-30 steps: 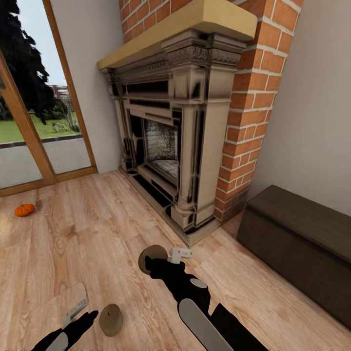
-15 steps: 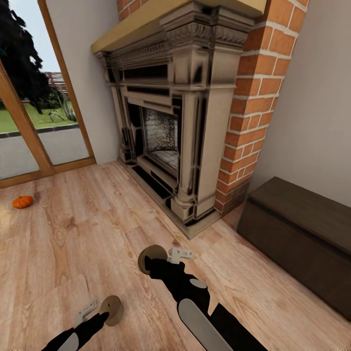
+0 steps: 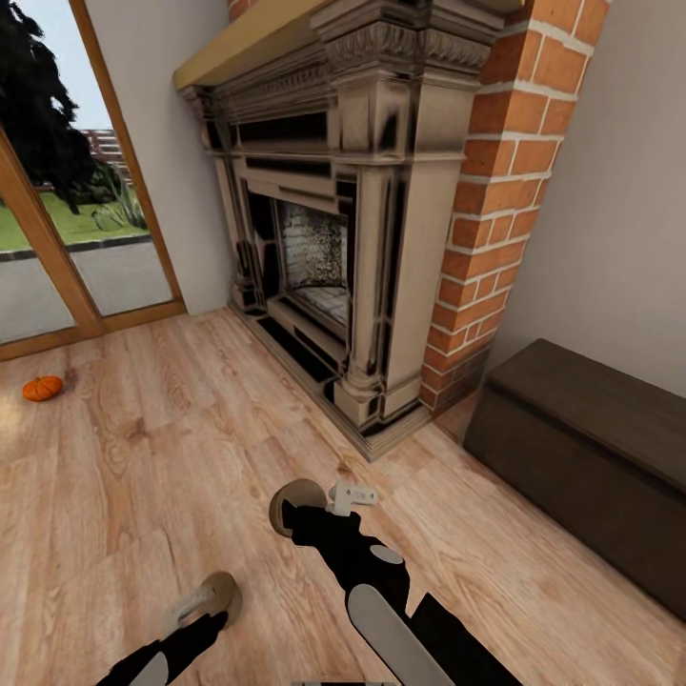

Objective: Place each of the two pumpkins and all three candles from the living room inside a cabinet in the living room (use any cabinet), then make sure every cabinet is closed, and position the cauldron so it is next to a table in the living room.

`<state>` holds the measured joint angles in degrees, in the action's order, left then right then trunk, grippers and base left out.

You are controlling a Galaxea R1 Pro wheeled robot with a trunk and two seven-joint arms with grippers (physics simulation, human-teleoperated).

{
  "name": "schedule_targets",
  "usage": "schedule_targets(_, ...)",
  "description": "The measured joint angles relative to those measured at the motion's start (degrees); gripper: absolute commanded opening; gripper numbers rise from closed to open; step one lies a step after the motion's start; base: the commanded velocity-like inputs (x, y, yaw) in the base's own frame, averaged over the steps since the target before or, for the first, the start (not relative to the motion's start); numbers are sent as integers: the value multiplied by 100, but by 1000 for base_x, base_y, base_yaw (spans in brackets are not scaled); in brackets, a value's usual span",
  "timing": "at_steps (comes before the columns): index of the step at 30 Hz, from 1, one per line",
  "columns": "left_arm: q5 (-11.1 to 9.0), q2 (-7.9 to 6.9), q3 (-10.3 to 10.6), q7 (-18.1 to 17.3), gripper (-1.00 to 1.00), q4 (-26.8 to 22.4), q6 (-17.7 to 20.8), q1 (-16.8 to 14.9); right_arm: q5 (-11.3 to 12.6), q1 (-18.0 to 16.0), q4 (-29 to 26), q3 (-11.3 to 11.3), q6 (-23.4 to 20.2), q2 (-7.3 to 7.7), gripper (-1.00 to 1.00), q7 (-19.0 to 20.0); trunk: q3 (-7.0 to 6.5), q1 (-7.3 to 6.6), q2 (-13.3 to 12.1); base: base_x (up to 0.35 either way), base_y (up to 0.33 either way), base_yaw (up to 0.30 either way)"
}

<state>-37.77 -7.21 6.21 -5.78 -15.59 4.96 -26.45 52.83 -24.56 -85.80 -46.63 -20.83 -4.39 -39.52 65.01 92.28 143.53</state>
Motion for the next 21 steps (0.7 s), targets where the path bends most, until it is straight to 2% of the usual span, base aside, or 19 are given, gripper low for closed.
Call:
schedule_targets(11, 4, 3, 58, 10, 100, 0, -94, 0, 1, 0, 9, 0, 0, 8, -100, 3, 0, -2, 0, 129, 5, 0)
schedule_targets(21, 4, -2, 58, 46, 100, 5, -102, 0, -1, 0, 9, 0, -1, 9, -100, 3, 0, -1, 0, 155, 87, 0)
